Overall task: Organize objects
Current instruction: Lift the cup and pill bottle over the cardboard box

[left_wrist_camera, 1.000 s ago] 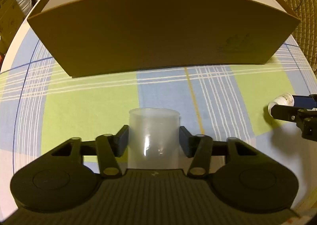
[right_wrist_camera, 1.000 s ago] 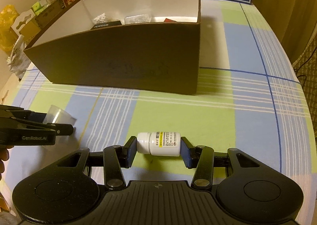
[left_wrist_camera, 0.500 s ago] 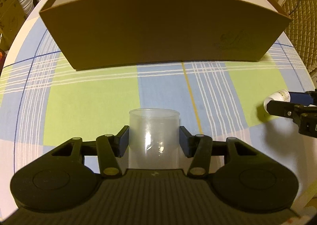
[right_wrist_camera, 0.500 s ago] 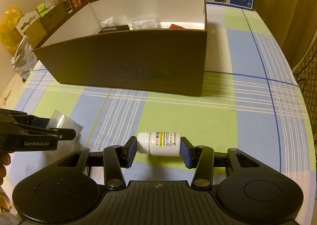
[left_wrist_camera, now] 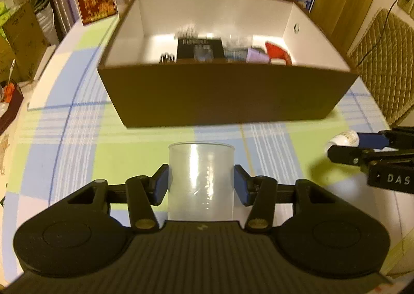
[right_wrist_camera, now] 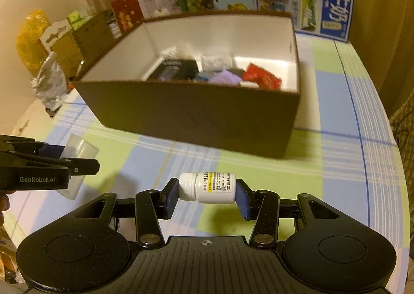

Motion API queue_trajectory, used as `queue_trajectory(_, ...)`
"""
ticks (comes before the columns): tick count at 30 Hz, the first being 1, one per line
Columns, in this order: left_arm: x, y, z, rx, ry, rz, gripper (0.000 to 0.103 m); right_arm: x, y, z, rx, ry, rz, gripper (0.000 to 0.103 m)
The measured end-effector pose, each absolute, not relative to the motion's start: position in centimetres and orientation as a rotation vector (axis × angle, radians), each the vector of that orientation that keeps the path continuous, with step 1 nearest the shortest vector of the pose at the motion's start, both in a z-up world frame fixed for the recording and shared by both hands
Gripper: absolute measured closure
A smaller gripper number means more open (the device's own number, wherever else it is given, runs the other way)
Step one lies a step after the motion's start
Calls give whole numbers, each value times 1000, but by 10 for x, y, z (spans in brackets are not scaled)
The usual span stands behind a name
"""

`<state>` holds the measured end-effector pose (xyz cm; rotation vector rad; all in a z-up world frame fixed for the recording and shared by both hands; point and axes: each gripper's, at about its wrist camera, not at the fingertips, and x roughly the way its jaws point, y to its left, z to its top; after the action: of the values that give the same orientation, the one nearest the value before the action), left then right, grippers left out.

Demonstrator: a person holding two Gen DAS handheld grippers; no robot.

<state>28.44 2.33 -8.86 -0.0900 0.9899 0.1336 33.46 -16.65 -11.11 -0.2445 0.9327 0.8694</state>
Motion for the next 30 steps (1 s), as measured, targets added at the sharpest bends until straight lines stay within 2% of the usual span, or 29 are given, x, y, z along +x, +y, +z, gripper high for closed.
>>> queue_trajectory(17,315,26,-15,-60,822,110,56,345,-142,-47,-181,796,982,59)
queue_trajectory(30,387,48,-10,-10,811,145,56,396,-106,-29,-167,729,952,59)
